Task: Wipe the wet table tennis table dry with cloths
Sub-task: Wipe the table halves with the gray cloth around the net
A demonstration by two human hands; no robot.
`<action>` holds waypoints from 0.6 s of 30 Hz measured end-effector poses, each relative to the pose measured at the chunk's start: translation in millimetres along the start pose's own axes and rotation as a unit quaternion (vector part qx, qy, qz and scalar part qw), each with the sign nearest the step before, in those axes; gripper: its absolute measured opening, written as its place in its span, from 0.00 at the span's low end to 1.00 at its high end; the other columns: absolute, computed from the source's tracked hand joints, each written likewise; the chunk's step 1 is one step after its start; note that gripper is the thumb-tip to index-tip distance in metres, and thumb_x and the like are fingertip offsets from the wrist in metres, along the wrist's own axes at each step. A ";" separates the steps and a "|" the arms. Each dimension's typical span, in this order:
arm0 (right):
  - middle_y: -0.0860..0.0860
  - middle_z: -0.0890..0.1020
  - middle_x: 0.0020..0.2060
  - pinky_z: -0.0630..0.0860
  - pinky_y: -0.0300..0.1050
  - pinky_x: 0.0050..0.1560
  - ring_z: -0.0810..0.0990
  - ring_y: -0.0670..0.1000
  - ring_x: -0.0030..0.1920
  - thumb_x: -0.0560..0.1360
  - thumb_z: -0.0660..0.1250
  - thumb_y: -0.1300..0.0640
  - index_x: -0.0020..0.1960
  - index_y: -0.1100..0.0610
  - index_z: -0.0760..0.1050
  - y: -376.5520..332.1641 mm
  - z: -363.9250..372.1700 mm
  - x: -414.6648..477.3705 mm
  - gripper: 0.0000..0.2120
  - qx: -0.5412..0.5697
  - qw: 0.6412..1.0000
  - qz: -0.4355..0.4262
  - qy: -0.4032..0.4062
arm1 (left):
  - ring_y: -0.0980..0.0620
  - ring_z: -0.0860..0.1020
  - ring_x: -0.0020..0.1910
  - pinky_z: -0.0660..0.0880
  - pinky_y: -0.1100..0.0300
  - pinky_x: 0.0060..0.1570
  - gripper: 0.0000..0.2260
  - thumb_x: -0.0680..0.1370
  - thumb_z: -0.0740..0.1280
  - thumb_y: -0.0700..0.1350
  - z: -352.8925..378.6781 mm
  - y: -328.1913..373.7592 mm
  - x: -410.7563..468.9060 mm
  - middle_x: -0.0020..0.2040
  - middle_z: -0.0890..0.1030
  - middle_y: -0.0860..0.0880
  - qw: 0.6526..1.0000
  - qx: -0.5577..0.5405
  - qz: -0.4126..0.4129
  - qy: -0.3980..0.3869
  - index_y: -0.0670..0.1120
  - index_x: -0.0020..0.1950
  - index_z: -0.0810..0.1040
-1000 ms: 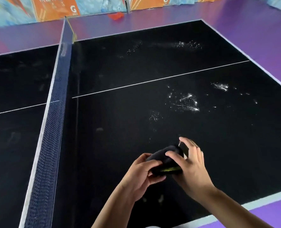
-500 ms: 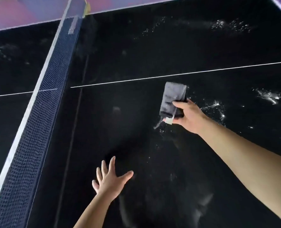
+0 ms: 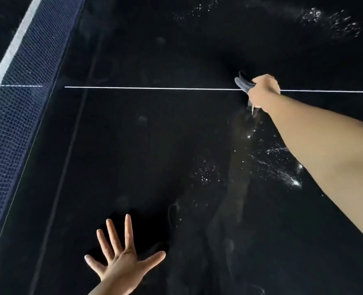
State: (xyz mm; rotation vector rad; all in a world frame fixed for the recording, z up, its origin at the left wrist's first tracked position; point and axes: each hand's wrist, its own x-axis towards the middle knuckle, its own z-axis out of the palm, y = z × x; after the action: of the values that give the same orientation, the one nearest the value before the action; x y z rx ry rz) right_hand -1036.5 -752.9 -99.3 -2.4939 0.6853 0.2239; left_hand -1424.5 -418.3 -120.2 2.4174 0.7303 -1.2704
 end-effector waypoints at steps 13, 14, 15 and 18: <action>0.47 0.80 0.34 0.73 0.41 0.30 0.79 0.48 0.34 0.72 0.62 0.70 0.58 0.50 0.83 27.6 63.6 -199.8 0.23 0.035 0.962 -0.162 -0.219 | 0.44 0.16 0.68 0.30 0.29 0.68 0.56 0.63 0.58 0.83 -3.3 -5.5 -3.0 0.66 0.12 0.51 0.999 0.031 0.022 -0.003 0.64 0.65 0.14; 0.47 0.81 0.35 0.77 0.43 0.32 0.81 0.49 0.34 0.72 0.62 0.70 0.58 0.50 0.83 37.1 65.1 -219.7 0.23 0.041 0.960 -0.156 -0.229 | 0.44 0.17 0.69 0.31 0.29 0.68 0.56 0.64 0.60 0.81 -3.1 -5.9 -4.3 0.67 0.13 0.51 0.999 0.025 0.033 0.006 0.65 0.66 0.16; 0.47 0.81 0.37 0.80 0.46 0.36 0.82 0.50 0.36 0.71 0.62 0.71 0.57 0.51 0.83 47.5 67.0 -240.4 0.23 0.051 0.959 -0.150 -0.236 | 0.45 0.18 0.71 0.31 0.29 0.69 0.55 0.66 0.63 0.78 -2.6 -7.2 -6.1 0.69 0.15 0.51 0.999 0.020 0.043 0.016 0.66 0.67 0.18; 0.43 0.77 0.45 0.79 0.44 0.41 0.81 0.47 0.41 0.72 0.63 0.69 0.57 0.50 0.82 84.2 79.5 -309.6 0.21 0.055 0.954 -0.150 -0.252 | 0.48 0.26 0.77 0.36 0.32 0.73 0.50 0.73 0.70 0.64 -4.6 -21.3 -13.3 0.77 0.24 0.54 0.996 0.001 0.078 0.049 0.68 0.75 0.30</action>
State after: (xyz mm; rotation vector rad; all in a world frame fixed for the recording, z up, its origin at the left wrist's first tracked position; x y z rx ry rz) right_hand -1346.5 -639.2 -114.6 -2.2559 0.1038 0.6572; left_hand -1439.9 -402.5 -107.4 2.4970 0.5538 -1.1001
